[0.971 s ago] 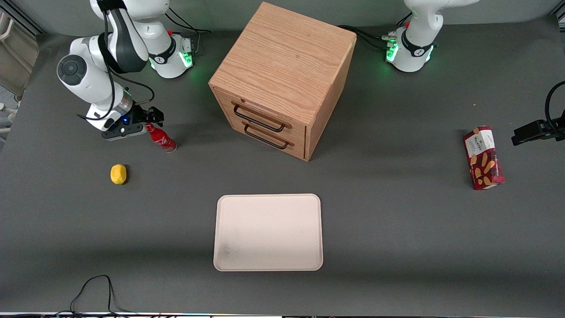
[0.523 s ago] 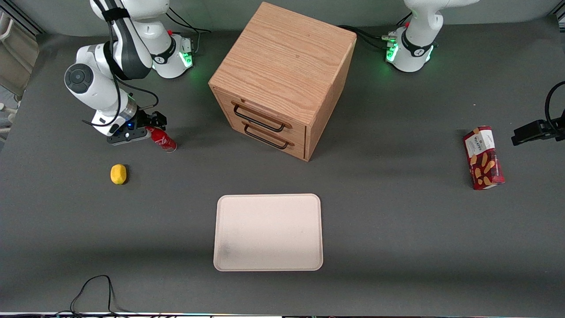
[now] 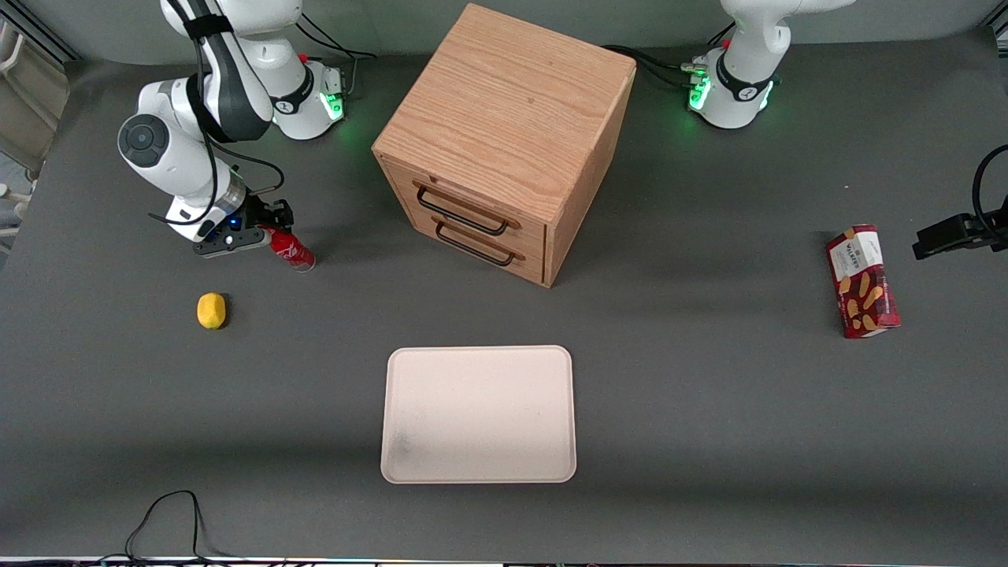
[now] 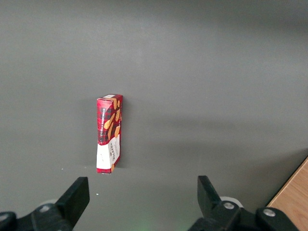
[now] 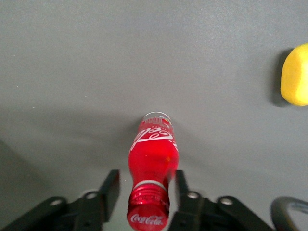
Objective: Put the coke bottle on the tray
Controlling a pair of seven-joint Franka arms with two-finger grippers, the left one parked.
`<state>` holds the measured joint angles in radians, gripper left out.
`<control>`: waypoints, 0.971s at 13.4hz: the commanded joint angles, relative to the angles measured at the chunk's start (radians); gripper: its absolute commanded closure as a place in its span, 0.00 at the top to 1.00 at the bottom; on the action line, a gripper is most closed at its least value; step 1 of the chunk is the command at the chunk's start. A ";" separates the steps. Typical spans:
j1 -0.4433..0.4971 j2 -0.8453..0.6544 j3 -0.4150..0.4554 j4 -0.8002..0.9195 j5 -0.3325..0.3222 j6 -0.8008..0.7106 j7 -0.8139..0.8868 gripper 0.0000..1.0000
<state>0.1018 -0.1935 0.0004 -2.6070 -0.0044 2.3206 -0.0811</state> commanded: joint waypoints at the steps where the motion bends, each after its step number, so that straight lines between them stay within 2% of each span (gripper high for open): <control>1: 0.002 -0.027 -0.002 -0.021 -0.011 0.010 -0.016 0.00; 7: 0.002 -0.035 -0.002 0.016 -0.011 -0.036 -0.009 0.00; 9: 0.002 -0.033 0.000 0.124 -0.011 -0.175 0.001 0.00; 13: -0.010 0.006 -0.002 0.477 -0.011 -0.548 0.006 0.00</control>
<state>0.0988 -0.2171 -0.0009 -2.3182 -0.0067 1.9390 -0.0808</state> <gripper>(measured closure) 0.674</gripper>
